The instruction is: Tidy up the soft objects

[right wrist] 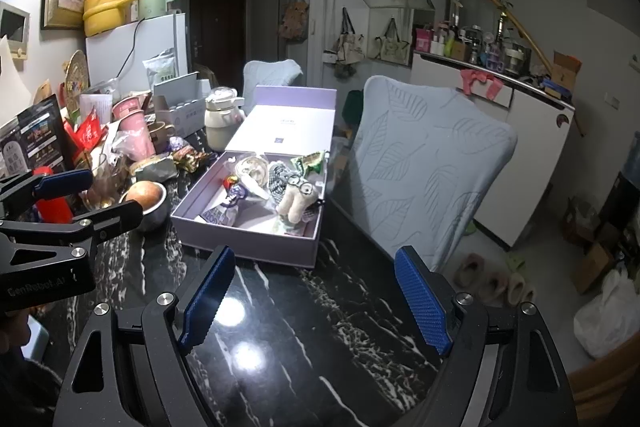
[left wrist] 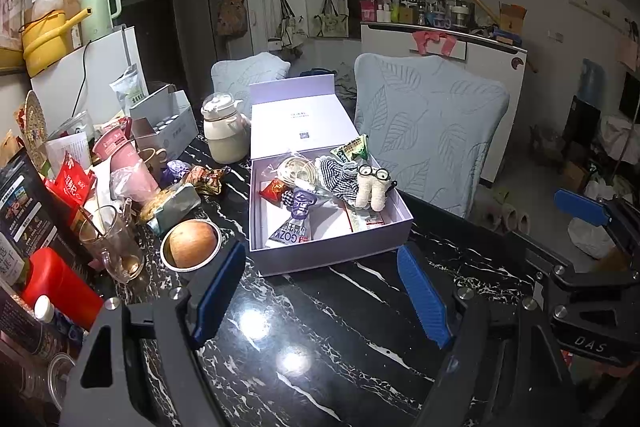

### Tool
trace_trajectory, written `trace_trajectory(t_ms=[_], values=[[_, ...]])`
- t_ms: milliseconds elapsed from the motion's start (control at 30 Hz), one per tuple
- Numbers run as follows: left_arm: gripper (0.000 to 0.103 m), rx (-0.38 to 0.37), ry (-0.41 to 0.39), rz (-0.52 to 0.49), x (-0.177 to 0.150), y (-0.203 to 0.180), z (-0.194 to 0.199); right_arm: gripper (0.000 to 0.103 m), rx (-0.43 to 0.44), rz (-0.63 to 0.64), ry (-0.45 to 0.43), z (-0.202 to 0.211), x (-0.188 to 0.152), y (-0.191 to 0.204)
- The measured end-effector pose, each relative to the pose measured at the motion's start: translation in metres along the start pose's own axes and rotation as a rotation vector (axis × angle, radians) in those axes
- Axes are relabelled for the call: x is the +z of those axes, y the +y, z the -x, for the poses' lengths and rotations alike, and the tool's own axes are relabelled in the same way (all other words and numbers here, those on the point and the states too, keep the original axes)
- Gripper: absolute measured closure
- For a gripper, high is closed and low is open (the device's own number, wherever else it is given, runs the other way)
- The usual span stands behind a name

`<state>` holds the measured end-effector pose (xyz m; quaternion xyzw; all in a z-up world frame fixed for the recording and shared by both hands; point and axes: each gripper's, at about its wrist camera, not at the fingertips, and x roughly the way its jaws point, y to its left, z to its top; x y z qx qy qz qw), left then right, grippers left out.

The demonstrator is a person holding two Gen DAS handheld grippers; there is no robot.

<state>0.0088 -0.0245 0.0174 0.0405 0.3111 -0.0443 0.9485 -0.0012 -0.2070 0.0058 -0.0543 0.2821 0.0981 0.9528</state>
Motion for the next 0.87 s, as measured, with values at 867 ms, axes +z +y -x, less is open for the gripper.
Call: trace_trajectory(t_ms=[867], values=[[0.025, -0.027, 0.023, -0.011, -0.002, -0.002, -0.01, 0.02, 0.013, -0.014, 0.021, -0.012, -0.001, -0.002]])
